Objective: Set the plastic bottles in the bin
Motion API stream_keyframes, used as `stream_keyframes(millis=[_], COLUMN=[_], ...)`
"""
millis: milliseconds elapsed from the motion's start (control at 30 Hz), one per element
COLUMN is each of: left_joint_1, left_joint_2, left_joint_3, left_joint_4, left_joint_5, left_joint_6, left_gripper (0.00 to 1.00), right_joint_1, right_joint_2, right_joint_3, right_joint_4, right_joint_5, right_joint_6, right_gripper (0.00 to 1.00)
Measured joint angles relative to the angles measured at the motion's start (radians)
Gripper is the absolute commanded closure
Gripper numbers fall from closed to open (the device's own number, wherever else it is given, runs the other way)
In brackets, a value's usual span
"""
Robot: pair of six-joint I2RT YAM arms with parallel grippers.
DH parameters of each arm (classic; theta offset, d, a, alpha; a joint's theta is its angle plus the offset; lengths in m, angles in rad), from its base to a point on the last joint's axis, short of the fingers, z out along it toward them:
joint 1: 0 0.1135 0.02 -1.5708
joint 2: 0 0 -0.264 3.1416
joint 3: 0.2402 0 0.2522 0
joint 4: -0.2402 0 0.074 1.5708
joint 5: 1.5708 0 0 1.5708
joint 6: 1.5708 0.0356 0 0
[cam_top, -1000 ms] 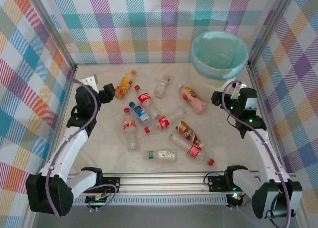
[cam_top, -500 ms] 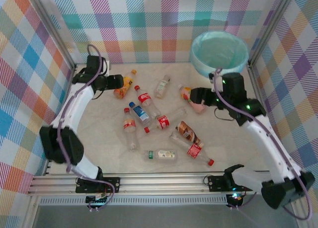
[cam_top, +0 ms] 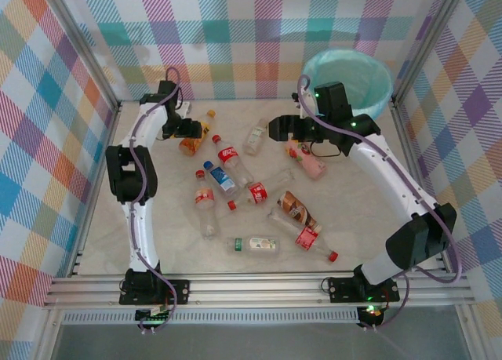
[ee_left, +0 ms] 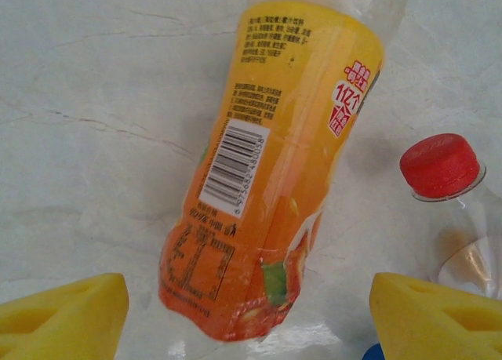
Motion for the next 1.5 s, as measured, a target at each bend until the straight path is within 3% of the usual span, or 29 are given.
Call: stream_keyframes(millis=[167, 200, 467, 733, 1033, 1267, 1500], left_joint_1=[0.000, 0.000, -0.002, -0.008, -0.009, -0.037, -0.218], left_joint_2=[0.059, 0.071, 0.132, 0.136, 0.117, -0.135, -0.491], left_joint_3=[0.043, 0.050, 0.085, 0.096, 0.086, -0.010, -0.118], left_joint_4=[-0.037, -0.043, -0.071, -0.071, -0.059, 0.033, 0.192], left_joint_5=[0.003, 0.004, 0.029, 0.031, 0.041, 0.091, 0.176], left_joint_6=[0.033, 0.038, 0.074, 0.092, 0.085, 0.076, 0.129], left_gripper=[0.23, 0.27, 0.29, 0.46, 0.47, 0.47, 0.47], right_joint_1=[0.000, 0.000, 0.000, 0.000, 0.000, -0.008, -0.050], right_joint_2=[0.012, 0.014, 0.044, 0.058, 0.066, 0.167, 0.386], right_joint_3=[0.013, 0.017, 0.051, 0.071, 0.188, 0.451, 0.827], right_joint_4=[-0.001, -0.001, -0.003, -0.005, -0.012, -0.052, -0.135], right_joint_5=[-0.002, -0.003, -0.016, -0.024, -0.018, -0.005, -0.091], right_joint_6=[-0.007, -0.009, -0.015, -0.015, -0.022, -0.016, 0.071], right_gripper=[0.17, 0.17, 0.16, 0.15, 0.13, 0.17, 0.21])
